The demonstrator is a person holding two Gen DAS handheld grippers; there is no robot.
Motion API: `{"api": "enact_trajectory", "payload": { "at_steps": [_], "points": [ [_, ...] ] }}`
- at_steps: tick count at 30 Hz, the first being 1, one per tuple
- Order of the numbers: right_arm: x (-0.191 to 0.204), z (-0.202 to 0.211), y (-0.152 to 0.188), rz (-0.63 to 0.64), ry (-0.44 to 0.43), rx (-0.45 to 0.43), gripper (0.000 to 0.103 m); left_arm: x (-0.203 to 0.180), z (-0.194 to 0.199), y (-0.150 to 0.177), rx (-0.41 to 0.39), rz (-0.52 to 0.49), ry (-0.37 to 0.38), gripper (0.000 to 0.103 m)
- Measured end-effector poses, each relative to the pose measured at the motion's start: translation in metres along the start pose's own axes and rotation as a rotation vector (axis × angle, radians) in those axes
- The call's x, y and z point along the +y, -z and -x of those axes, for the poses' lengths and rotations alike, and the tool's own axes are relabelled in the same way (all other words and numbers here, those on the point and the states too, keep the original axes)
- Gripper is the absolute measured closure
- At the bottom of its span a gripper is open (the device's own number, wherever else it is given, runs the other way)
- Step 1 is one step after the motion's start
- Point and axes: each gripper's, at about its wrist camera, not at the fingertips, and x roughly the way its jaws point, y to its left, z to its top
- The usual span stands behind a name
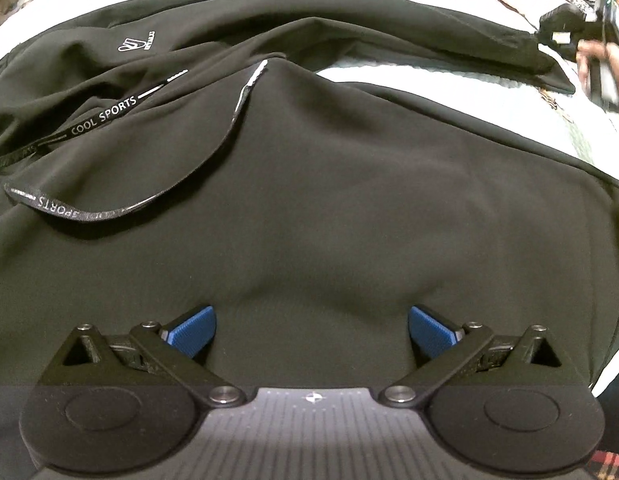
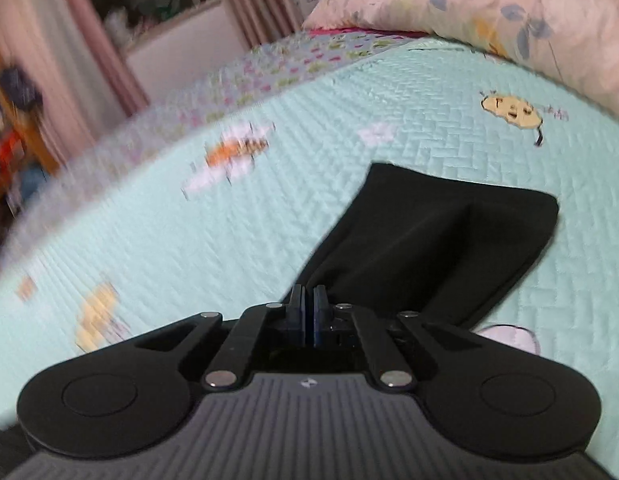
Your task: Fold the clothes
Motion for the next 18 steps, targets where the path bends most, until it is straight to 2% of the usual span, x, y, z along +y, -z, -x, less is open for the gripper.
{"api": "enact_trajectory", "payload": {
  "at_steps": [3,5,6,7,8,9,10,16,18],
  "points": [
    [0.002,0.003,-0.043,-0.171,-0.119,-0.04,0.099,0.002,0.001,0.002,-0.01,-0.01,0.008,0.001],
    [0.006,0.012,-0.077,-0.294,-0.218,-0.141,0.102,0.005,0.003,0.004,-0.014,-0.005,0.016,0.001],
    [0.009,0.02,-0.09,-0.306,-0.237,-0.23,0.101,0.007,0.004,0.004,-0.016,-0.001,0.021,0.001],
    [0.011,0.028,-0.103,-0.316,-0.256,-0.319,0.094,0.008,0.005,0.005,-0.018,0.004,0.025,0.001],
    [0.013,0.036,-0.116,-0.326,-0.275,-0.409,0.075,0.01,0.006,0.006,-0.02,0.009,0.029,0.001],
    [0.015,0.039,-0.106,-0.297,-0.268,-0.394,0.067,0.011,0.007,0.007,-0.022,0.013,0.034,0.001],
    [0.016,0.042,-0.097,-0.267,-0.261,-0.376,0.065,0.013,0.008,0.007,-0.023,0.018,0.038,0.001],
    [0.024,0.061,-0.038,-0.088,-0.217,-0.268,0.065,0.013,0.014,0.014,-0.05,0.005,0.034,0.001],
    [0.03,0.065,0.018,-0.059,-0.353,-0.109,0.065,0.012,0.017,0.016,-0.06,0.0,0.032,0.001]
  ]
}}
